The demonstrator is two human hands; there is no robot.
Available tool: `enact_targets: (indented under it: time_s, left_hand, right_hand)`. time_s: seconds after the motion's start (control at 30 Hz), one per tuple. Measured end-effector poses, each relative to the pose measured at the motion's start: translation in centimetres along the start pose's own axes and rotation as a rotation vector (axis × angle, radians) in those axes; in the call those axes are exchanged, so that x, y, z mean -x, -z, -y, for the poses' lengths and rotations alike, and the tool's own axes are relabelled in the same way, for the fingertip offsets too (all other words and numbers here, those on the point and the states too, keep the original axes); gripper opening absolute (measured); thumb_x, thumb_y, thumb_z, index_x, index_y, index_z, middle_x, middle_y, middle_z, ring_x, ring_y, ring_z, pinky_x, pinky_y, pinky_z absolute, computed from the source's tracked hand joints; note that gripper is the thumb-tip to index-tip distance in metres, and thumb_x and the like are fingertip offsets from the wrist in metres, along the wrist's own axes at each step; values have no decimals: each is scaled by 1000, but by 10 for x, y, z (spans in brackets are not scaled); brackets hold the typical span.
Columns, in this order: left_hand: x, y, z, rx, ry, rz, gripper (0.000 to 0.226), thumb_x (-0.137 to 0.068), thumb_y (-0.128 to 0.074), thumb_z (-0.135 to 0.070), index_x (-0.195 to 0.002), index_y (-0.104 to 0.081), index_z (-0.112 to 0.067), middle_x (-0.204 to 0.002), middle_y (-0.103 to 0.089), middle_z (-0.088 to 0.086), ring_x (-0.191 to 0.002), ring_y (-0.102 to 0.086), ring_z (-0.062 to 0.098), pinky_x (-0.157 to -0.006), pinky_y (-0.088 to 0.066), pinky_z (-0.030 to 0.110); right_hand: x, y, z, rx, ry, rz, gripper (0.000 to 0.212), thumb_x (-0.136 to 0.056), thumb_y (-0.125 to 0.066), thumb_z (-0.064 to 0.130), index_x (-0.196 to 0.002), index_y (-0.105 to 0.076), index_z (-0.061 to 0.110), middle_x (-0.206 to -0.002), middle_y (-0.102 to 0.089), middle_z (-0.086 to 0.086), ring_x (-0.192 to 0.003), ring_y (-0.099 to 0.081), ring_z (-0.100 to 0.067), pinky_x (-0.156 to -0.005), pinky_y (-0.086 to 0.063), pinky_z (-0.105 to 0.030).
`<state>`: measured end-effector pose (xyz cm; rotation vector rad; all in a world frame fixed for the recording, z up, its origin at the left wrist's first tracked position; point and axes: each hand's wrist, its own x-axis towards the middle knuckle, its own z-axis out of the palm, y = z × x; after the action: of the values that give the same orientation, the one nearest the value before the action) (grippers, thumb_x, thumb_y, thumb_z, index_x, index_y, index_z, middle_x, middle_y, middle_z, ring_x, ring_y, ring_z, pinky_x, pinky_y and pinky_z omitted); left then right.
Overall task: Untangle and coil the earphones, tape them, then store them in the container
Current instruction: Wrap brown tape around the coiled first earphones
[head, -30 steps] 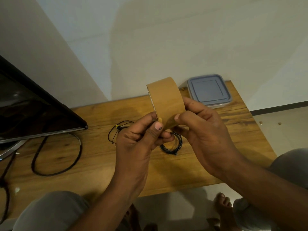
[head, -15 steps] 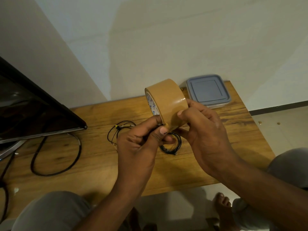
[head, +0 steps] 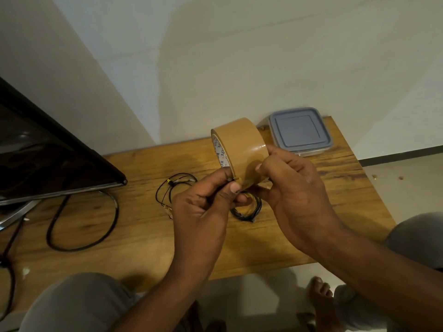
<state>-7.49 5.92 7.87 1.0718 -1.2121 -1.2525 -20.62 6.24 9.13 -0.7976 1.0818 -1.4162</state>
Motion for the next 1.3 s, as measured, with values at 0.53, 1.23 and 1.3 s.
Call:
enact_targets:
  time_s: [0.53,1.23,1.3]
  left_hand:
    - [3,0,4,-74,-69,-14,36,-90,-64,4,-103,-73,-28,-79,-77,-4,-70,-72,11,-75,-61,31]
    - [2,-2,8,28,-29,-63,28,-90,-65,5,-104,-72,-19,-79,-77,-3,-71,-74,15,-73,-61,28]
    - [1,-1,7,58,-16,-73,27,-90,-63,5,-105,-71,-17,-77,-76,-5,-70,-73,12,-73,-60,26]
  right_hand:
    - [0,5,-2,-15,-12,-2,41,-89,-38,-17,-101,-73,1,-102,-73,-22,-88,-69,-25,-80,-60,-38]
    - [-4,7,-10,-5,14,3,38,-93,-38,-12,-108,-71,-2,-105,-72,-23,-98,-69,-35,-82,-60,-42]
    - [-7,8,-8,-30,-14,40,36,-89,-43,-1,-114,-68,-6,-113,-69,-26,-109,-65,-40,-90,-58,-51]
